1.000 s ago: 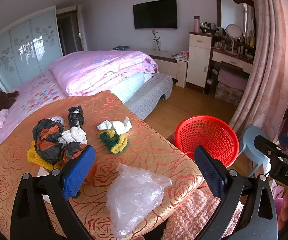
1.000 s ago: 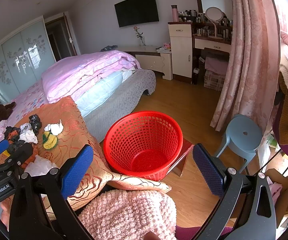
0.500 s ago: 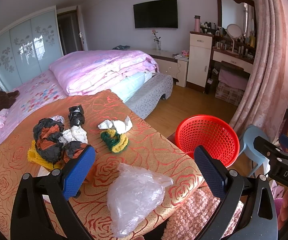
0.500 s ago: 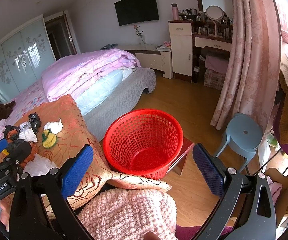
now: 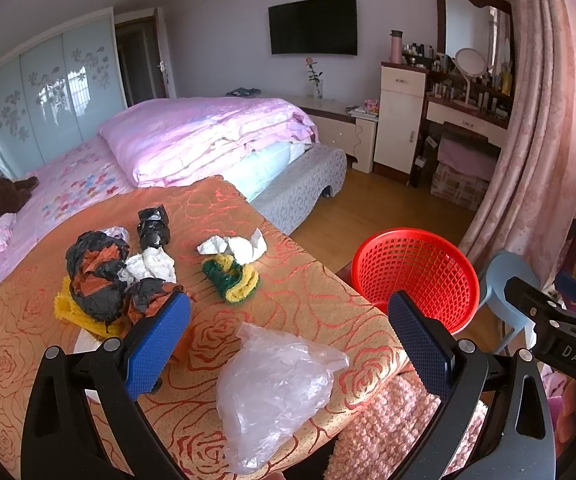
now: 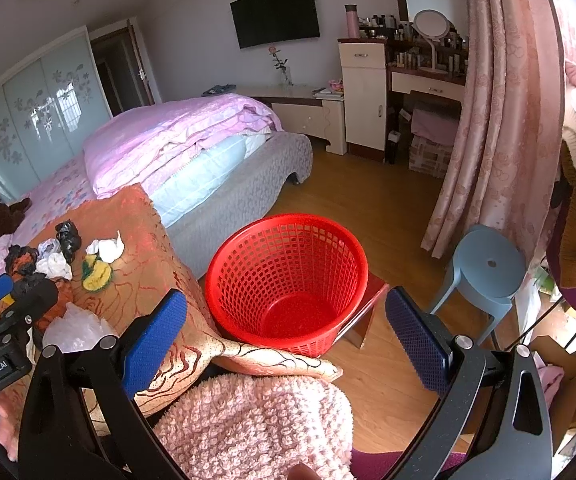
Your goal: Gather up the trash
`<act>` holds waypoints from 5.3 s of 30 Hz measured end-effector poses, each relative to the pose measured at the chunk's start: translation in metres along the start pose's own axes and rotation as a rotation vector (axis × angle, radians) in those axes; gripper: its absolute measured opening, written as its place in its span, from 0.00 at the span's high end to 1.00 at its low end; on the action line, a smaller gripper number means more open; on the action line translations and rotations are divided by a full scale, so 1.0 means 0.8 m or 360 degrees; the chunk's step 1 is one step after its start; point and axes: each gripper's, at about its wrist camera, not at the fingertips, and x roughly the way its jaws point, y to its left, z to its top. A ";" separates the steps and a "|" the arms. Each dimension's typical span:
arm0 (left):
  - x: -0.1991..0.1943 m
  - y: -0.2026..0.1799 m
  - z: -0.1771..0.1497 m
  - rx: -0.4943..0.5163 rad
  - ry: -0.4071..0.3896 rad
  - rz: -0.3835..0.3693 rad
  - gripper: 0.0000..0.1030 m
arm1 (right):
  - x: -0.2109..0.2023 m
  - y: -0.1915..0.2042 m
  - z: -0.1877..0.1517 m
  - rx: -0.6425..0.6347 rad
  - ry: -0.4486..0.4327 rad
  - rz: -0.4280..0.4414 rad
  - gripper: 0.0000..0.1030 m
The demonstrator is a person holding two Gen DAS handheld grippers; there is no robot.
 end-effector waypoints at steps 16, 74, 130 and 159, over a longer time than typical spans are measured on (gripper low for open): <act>-0.011 0.092 -0.016 -0.0275 0.0036 -0.0083 0.08 | 0.013 0.001 -0.013 -0.0019 0.0063 0.0030 0.06; -0.058 0.194 -0.028 -0.0523 -0.0192 0.0310 0.63 | 0.160 0.254 0.025 -0.0716 0.0268 0.0589 0.20; -0.002 0.101 0.016 -0.0279 -0.0082 0.0001 0.63 | 0.050 0.141 0.090 -0.0443 0.0025 0.0526 0.61; 0.124 -0.073 0.057 0.0074 0.0202 -0.0497 0.63 | 0.105 -0.013 0.081 -0.0188 0.0143 0.0123 0.60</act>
